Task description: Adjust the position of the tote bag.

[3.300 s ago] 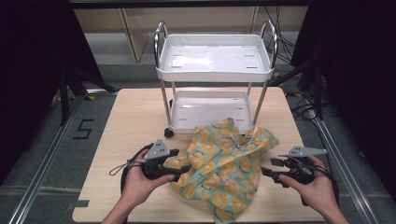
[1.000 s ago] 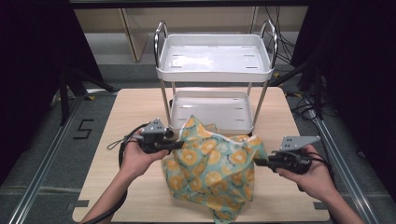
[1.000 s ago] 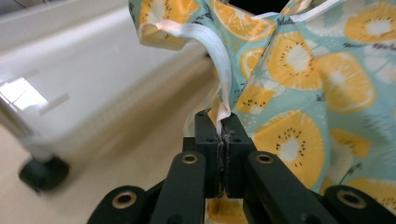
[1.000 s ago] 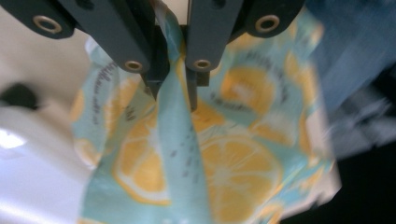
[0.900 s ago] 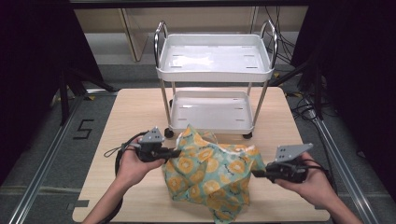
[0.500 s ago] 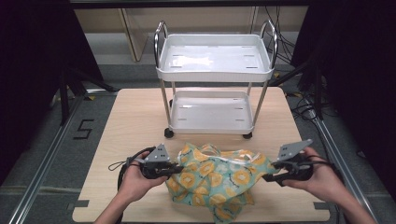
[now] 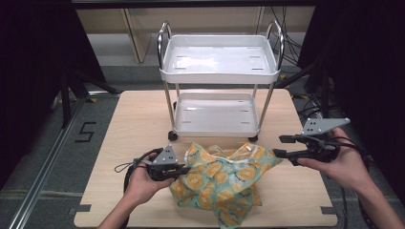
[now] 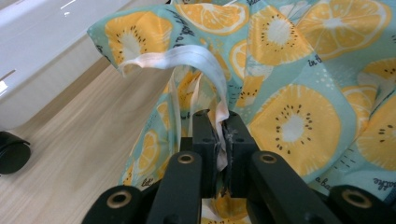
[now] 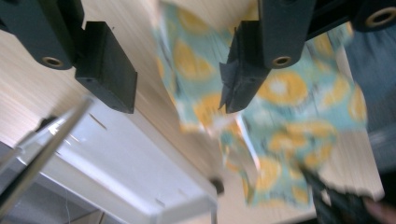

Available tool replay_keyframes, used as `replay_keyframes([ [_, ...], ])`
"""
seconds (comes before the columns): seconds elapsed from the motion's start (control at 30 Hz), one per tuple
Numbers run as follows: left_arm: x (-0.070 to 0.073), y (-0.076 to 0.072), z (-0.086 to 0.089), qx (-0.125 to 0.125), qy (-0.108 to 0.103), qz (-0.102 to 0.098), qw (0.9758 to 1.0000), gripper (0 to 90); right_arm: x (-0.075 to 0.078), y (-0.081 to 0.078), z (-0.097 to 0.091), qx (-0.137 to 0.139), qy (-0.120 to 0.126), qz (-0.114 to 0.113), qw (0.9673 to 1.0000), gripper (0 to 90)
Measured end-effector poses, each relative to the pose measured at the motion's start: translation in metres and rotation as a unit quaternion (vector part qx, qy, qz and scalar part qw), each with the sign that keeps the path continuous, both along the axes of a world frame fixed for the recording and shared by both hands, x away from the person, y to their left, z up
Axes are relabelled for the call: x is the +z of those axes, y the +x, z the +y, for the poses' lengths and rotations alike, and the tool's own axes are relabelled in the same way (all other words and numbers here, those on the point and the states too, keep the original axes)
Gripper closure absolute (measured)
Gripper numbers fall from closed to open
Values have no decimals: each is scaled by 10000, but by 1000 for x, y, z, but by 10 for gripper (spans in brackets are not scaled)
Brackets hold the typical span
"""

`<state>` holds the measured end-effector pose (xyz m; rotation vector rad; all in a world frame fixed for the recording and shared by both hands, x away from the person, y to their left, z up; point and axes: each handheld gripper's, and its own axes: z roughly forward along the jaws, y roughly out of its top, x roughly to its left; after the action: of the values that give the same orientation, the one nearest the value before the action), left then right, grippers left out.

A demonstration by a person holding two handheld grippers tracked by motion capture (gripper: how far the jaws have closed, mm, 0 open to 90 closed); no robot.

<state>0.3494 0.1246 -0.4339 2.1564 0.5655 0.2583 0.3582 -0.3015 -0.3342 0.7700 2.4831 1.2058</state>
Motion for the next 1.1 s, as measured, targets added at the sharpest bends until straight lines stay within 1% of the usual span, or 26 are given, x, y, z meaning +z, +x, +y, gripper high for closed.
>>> replay_keyframes([
  [0.03, 1, -1, -1, -6, 7, -30, 10000, 847, -5, 2, 11, -48, 163, 152, 9997, 435],
  [0.13, 2, -1, -2, -23, 85, -43, 10000, 844, -12, 7, 20, 11, 123, 244, 9996, 404],
  [0.23, 4, -2, -2, -55, 29, -102, 9999, 839, -25, 14, 38, 69, 222, 600, 9979, 405],
  [0.27, 4, -2, -2, -55, 29, -102, 9999, 837, -25, 14, 38, 69, 222, 600, 9979, 405],
  [0.3, 4, -3, -2, -50, 13, -98, 9999, 837, -29, 15, 42, 69, 206, 668, 9975, 477],
  [0.33, 4, -3, -1, -46, 6, -82, 10000, 831, -35, 14, 46, 181, -52, 821, 9964, 678],
  [0.37, 4, -4, 0, -16, 16, -72, 10000, 831, -35, 14, 46, 181, -52, 821, 9964, 678],
  [0.4, 3, -5, 1, -16, -28, -66, 10000, 829, -38, 13, 47, 249, -171, 841, 9960, 768],
  [0.43, 2, -6, 3, -17, -40, -54, 10000, 828, -42, 6, 50, 519, -349, 996, 9931, 847],
  [0.47, 1, -7, 6, 6, -10, -88, 10000, 828, -42, 6, 50, 519, -349, 996, 9931, 847],
  [0.5, 0, -8, 7, -20, -74, -52, 10000, 828, -45, 3, 51, 665, -401, 978, 9922, 866],
  [0.53, -1, -9, 9, -23, -19, -49, 10000, 828, -47, -2, 53, 836, -496, 1002, 9902, 877],
  [0.57, -2, -10, 10, -75, -46, -88, 9999, 825, -51, -9, 54, 1094, -493, 1058, 9871, 883],
  [0.6, -4, -13, 11, -6, -54, 17, 10000, 825, -51, -9, 54, 1094, -493, 1058, 9871, 883],
  [0.63, -9, -16, 13, -44, -9, 49, 10000, 821, -57, -16, 55, 1422, -542, 1190, 9812, 884],
  [0.67, -9, -16, 13, -44, -9, 49, 10000, 819, -57, -16, 55, 1422, -542, 1190, 9812, 884],
  [0.7, -13, -19, 13, -71, -7, 117, 9999, 816, -67, -23, 57, 1754, -590, 1326, 9737, 887],
  [0.73, -15, -20, 14, -68, 56, 107, 9999, 816, -67, -23, 57, 1754, -590, 1326, 9737, 887],
  [0.77, -22, -23, 15, -80, 40, 223, 9997, 812, -76, -27, 59, 1931, -702, 1504, 9670, 889],
  [0.8, -22, -23, 15, -80, 40, 223, 9997, 807, -76, -27, 59, 1931, -702, 1504, 9670, 889],
  [0.83, -26, -24, 15, -109, 95, 250, 9996, 807, -81, -30, 61, 1945, -824, 1589, 9644, 889],
  [0.9, -32, -25, 15, -170, 171, 332, 9992, 795, -91, -33, 64, 2070, -892, 1779, 9579, 889],
  [0.93, -33, -25, 16, -171, 231, 342, 9990, 781, -97, -34, 66, 2096, -940, 1854, 9554, 888],
  [0.97, -34, -25, 16, -186, 255, 367, 9988, 739, -102, -36, 68, 2086, -977, 1887, 9546, 886],
  [1.0, -34, -26, 16, -184, 203, 417, 9988, 739, -102, -36, 68, 2086, -977, 1887, 9546, 886],
  [1.1, -24, -25, 21, -50, 24, 380, 9993, 538, -105, -36, 72, 2097, -1008, 1853, 9547, 885],
])
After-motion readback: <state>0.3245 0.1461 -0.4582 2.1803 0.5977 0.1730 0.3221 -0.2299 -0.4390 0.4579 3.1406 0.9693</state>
